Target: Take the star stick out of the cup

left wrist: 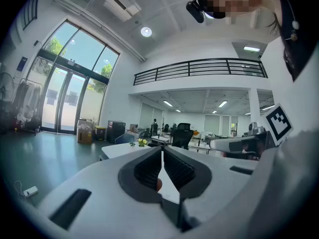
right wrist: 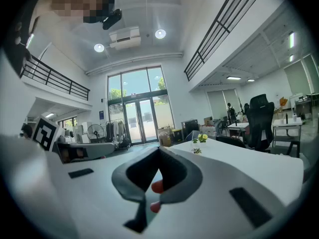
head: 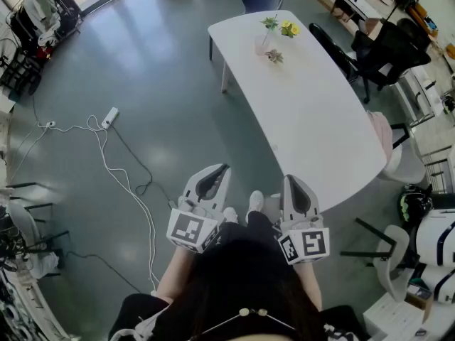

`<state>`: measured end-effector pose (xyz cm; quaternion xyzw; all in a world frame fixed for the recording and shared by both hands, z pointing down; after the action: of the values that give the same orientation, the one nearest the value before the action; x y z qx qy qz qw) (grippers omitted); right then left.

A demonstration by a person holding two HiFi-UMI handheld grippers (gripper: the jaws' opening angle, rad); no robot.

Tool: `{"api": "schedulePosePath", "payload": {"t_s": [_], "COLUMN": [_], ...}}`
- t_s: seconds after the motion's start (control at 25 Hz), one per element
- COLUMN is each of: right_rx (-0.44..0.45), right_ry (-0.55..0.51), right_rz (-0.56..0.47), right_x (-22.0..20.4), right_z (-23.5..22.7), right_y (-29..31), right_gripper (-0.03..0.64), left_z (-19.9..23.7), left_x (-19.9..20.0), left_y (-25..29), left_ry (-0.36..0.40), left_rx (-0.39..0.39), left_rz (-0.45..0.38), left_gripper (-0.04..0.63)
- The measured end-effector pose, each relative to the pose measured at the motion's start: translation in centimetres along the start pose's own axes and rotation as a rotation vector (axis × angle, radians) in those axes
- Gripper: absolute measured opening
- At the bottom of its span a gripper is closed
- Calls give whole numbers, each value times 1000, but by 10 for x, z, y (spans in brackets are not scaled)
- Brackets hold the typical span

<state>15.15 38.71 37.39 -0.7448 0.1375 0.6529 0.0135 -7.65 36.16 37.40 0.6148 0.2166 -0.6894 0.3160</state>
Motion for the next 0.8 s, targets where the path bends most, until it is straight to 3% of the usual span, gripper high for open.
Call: {"api": "schedulePosePath", "payload": {"t_s": [0.56, 0.8], "right_rx": [8, -50], "right_ry": [23, 31], "right_rz": [-26, -18], "right_x": [1, -7], "right_z": [14, 8], "right_y": [-5, -9], "right_gripper": [3, 3], "left_z": [6, 8], "left_x": [-2, -12], "left_y": [-15, -28], "left_ry": [-4, -12], "left_rx": [2, 9], "left_rz": [-5, 4], "left_gripper": [17, 17]}}
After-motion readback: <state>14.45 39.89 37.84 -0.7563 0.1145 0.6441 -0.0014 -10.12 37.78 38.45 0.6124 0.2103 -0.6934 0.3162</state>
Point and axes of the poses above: the fingertips, and each gripper's own axes: y forward along the fingers, z to its left, x out of its top, the point moved 9 cm from there along -y, backward along the fingers, and after that the axes turned 10 degrees about -x, right-handed, at the moved point
